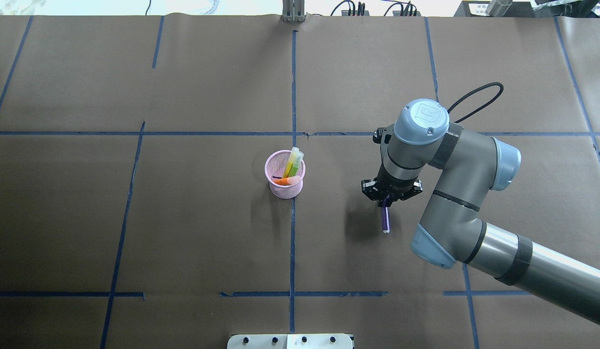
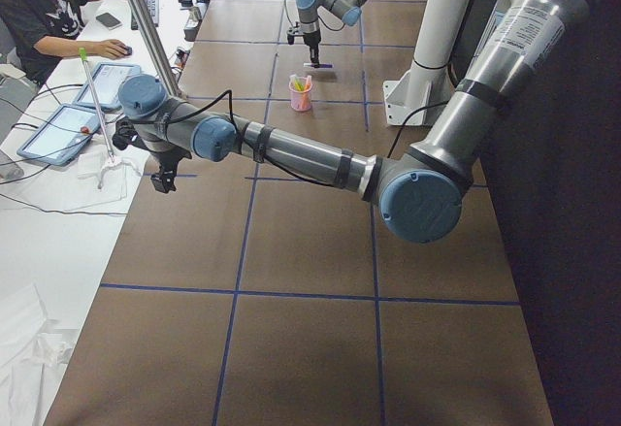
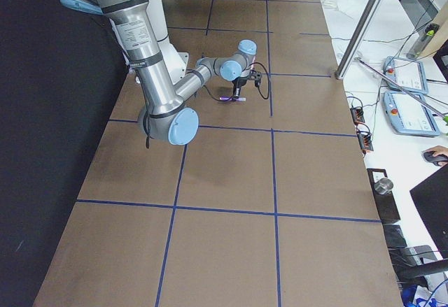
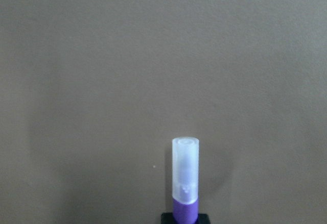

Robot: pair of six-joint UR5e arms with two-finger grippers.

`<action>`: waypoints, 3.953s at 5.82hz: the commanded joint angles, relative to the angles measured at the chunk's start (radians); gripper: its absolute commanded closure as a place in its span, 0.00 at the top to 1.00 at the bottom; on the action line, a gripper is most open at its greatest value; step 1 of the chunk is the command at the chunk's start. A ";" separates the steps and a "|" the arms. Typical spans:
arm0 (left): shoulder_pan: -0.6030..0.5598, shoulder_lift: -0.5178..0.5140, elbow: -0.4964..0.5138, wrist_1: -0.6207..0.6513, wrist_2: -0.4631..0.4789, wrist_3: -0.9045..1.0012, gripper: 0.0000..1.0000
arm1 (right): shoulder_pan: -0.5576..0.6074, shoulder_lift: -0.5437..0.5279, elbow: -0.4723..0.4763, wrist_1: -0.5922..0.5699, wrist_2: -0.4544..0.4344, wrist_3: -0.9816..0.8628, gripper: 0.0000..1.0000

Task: Collect pens into pen holder

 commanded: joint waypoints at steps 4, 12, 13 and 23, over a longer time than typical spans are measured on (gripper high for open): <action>-0.037 0.160 0.176 -0.017 0.126 0.261 1.00 | 0.079 0.028 0.179 -0.003 -0.059 0.000 0.00; -0.038 0.466 -0.015 -0.102 0.173 0.216 1.00 | 0.046 0.327 -0.005 0.106 -0.316 0.042 0.00; -0.038 0.467 -0.015 -0.100 0.173 0.216 1.00 | 0.032 0.326 0.001 0.124 -0.379 0.011 0.00; -0.034 0.449 -0.009 -0.094 0.171 0.216 1.00 | -0.180 0.169 -0.019 0.575 -0.681 -0.069 0.52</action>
